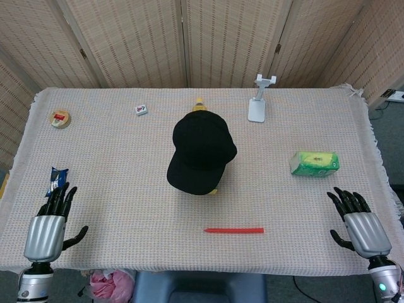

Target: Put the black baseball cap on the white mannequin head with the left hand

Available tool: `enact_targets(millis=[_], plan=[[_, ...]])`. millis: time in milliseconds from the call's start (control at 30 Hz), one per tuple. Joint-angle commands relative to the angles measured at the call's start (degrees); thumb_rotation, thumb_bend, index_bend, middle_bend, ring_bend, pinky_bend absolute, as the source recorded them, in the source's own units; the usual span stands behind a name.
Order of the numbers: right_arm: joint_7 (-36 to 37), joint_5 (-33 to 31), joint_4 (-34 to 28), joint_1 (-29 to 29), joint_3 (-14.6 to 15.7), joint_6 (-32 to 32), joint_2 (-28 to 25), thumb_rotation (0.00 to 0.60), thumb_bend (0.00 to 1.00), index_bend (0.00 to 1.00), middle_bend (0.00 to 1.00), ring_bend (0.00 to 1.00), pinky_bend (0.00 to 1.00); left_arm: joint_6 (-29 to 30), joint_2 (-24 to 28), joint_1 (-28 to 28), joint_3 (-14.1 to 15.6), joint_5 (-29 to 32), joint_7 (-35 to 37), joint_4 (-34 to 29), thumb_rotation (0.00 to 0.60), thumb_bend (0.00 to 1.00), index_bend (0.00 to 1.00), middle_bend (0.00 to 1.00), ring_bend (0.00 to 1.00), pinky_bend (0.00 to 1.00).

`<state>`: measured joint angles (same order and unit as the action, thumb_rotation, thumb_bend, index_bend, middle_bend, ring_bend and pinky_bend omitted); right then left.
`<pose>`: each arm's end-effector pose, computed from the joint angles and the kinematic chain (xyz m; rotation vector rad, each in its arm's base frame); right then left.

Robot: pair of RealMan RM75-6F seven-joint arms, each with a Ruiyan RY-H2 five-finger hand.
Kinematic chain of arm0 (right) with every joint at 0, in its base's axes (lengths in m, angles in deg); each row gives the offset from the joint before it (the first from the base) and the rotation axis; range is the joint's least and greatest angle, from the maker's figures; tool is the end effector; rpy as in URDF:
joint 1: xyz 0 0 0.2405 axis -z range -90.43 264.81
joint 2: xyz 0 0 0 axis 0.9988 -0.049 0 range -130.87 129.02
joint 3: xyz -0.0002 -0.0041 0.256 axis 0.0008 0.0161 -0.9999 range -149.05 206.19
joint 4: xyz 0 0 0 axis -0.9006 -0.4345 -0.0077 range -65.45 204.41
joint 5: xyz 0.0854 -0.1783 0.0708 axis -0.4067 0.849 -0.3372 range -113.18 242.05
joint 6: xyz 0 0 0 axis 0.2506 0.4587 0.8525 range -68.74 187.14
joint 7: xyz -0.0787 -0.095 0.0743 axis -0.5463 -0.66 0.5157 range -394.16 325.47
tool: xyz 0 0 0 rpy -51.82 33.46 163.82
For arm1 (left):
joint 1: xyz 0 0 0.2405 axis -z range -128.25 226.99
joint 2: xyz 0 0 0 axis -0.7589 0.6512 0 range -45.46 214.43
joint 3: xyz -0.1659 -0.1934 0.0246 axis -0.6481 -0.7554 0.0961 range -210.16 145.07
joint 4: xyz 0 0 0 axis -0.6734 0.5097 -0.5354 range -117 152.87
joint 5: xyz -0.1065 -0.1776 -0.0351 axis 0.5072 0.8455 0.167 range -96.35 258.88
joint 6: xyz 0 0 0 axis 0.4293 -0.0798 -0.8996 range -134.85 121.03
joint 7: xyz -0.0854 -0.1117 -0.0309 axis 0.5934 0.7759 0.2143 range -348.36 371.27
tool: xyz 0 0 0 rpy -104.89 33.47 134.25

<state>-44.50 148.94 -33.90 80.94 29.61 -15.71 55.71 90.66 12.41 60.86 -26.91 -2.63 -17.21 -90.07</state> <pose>-0.2958 -0.1671 0.1512 1.5710 -0.9822 0.6738 -0.2327 0.1727 0.1158 -1.4061 -0.7646 -0.8877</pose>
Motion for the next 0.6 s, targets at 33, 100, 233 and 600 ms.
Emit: enact_targets(millis=[33,100,233,600], plan=[[-1.8,-1.6,0.1,-0.4,-0.8,0.4,1.2,0.6,0.25,0.0,0.0,0.0,0.0,-0.3,5.2,-4.7,2.3,-0.2,13.8,7.4,0.518,0.24,0.01,0.05,0.08,0.36],[-3.1,-2.7,0.2,-0.6,-1.0,0.8,1.8,0.6,0.25,0.0,0.0,0.0,0.0,-1.5,5.3,-5.2,2.3,0.3,15.3,9.5,0.525,0.24,0.01,0.04,0.07,0.36],[-4.8,-3.9,0.5,-0.9,-1.3,1.1,2.6,0.6,0.25,0.0,0.0,0.0,0.0,-4.0,5.3,-5.8,2.3,0.8,17.0,11.7,0.535,0.24,0.0,0.03,0.06,0.36],[-6.8,-4.5,0.5,-0.3,-1.2,-0.4,3.3,0.6,0.25,0.0,0.0,0.0,0.0,-3.7,3.0,-8.2,0.8,-2.0,22.9,18.9,0.569,0.24,0.0,0.03,0.05,0.35]])
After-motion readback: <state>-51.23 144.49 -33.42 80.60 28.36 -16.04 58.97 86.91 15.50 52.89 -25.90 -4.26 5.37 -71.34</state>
